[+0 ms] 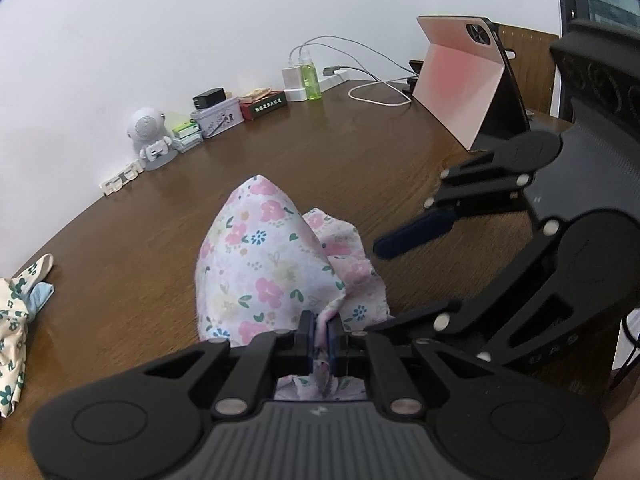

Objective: Fold clothes
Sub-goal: 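Lay the lifted bundle down onto the dress with the right gripper and open it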

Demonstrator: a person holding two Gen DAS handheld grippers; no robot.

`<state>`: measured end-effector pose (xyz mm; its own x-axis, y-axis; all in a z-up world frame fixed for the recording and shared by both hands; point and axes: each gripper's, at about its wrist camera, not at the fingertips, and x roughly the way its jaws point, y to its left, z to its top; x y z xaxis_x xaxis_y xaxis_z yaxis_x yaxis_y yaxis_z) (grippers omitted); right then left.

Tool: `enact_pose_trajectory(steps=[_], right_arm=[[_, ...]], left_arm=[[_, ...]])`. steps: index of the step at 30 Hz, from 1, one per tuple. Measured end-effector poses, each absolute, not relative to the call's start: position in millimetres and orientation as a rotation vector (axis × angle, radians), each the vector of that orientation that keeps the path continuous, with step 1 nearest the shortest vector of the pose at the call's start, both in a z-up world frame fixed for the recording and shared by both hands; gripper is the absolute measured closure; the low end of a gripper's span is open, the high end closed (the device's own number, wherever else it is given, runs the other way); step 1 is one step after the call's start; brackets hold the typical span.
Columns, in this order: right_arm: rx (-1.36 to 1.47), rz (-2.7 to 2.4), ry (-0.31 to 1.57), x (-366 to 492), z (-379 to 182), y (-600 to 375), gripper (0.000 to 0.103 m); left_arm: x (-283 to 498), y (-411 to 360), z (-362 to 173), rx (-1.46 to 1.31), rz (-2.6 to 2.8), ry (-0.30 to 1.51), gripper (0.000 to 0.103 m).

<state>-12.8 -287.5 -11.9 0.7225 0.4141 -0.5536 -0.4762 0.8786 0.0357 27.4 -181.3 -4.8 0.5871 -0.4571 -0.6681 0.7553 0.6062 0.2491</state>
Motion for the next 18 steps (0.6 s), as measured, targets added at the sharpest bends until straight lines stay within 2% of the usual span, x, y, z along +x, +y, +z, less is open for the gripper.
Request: enact_pose_trajectory(steps=[8,13,18], right_arm=[[-0.098,0.424,0.564,-14.4,-9.6,-302.8,0.042],[-0.114,0.451,0.618,-4.1,-21.4,-293.0,0.054],[-0.110,0.449,0.584,-9.7,-8.4,-296.0,0.054]], left_arm=[[17.1,-191.6,-9.6,0.644,-0.767,0.553,0.097],[19.7,-192.5,-11.6,0.639,-0.801,0.570,0.097],[24.4,-195.6,-17.6,0.648,-0.831,0.596,0.097]])
